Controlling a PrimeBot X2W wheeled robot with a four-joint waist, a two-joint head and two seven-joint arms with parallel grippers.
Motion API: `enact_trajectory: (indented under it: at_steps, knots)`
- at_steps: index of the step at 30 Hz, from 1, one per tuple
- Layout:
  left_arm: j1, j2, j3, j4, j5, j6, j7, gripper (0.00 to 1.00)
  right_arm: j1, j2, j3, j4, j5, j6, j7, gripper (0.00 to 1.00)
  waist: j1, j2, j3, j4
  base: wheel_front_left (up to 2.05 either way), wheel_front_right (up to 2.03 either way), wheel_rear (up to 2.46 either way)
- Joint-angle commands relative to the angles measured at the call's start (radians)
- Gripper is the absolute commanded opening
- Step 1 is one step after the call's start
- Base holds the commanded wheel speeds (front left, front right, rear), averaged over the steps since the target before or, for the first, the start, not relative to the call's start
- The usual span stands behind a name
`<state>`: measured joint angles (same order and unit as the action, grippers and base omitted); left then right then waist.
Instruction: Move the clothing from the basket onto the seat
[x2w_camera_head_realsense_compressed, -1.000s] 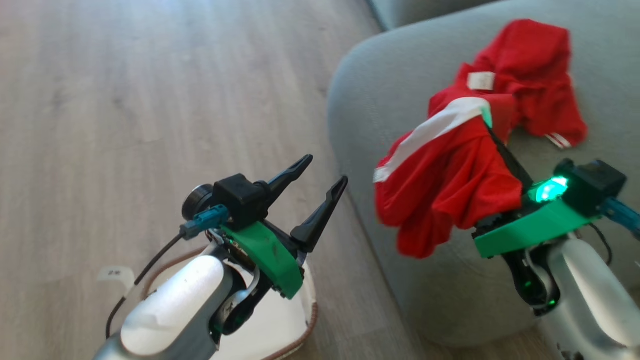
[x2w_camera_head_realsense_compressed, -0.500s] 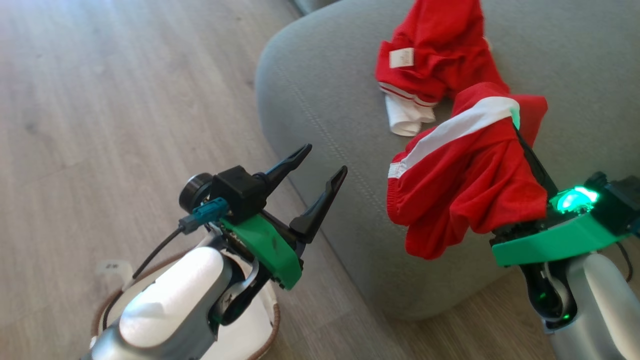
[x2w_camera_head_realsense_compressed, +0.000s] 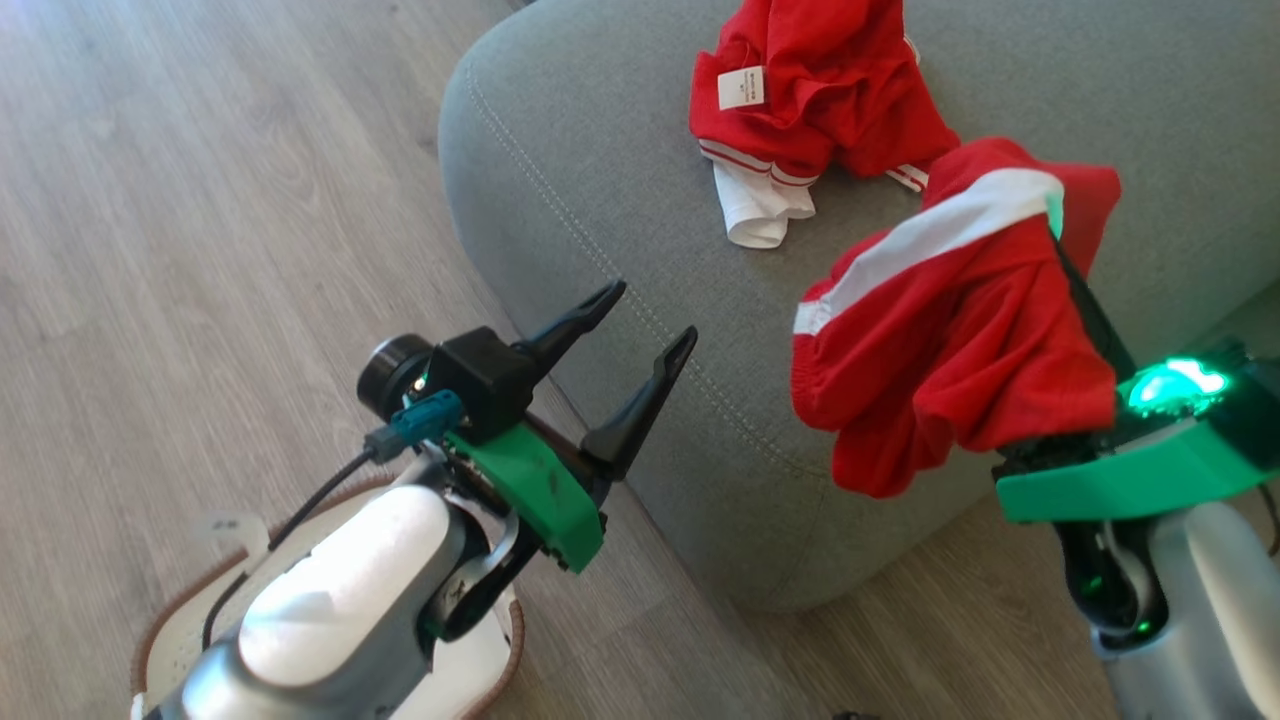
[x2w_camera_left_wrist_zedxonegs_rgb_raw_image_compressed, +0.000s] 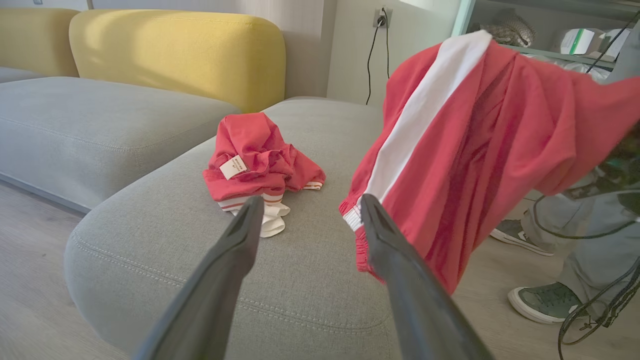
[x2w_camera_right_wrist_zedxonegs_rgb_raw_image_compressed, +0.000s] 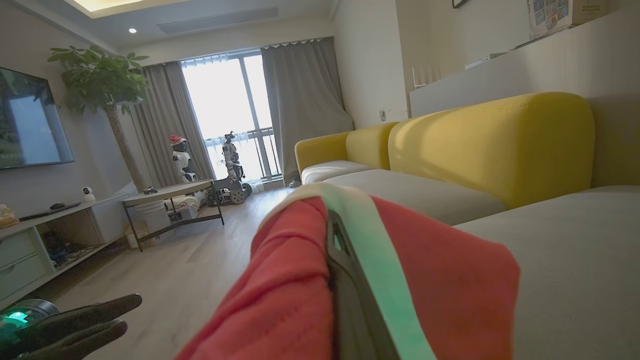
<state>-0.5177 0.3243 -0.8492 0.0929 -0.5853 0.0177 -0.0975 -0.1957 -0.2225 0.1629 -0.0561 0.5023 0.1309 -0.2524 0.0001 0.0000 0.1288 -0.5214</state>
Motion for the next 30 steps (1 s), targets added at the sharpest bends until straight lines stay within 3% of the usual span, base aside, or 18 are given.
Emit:
enact_trajectory:
  at_steps: [1,13,19,30]
  knots:
    - [-0.07,0.025,0.038,-0.028,0.006,0.0,-0.006,1.0,-0.052,-0.013,0.01,-0.041,0.004,0.0,-0.009,0.0,-0.0001,0.0,0.008,-0.001,0.0,0.0,0.0]
    - [-0.129,0.027,0.029,-0.039,0.021,-0.012,0.014,1.0,-0.371,-0.185,0.029,0.133,0.06,0.0,-0.009,0.0,-0.0001,0.0,0.108,0.056,0.0,0.0,0.0]
    - [-0.184,0.039,0.026,-0.067,0.037,-0.019,0.043,1.0,-0.569,-0.292,0.028,0.342,0.073,0.0,-0.009,0.0,-0.0001,0.0,0.217,0.11,0.0,0.0,0.0]
    - [-0.291,0.037,0.014,-0.104,0.073,-0.041,0.085,1.0,-0.763,-0.399,-0.043,0.645,0.043,0.0,-0.009,0.0,-0.0001,0.0,0.401,0.214,0.0,0.0,0.0]
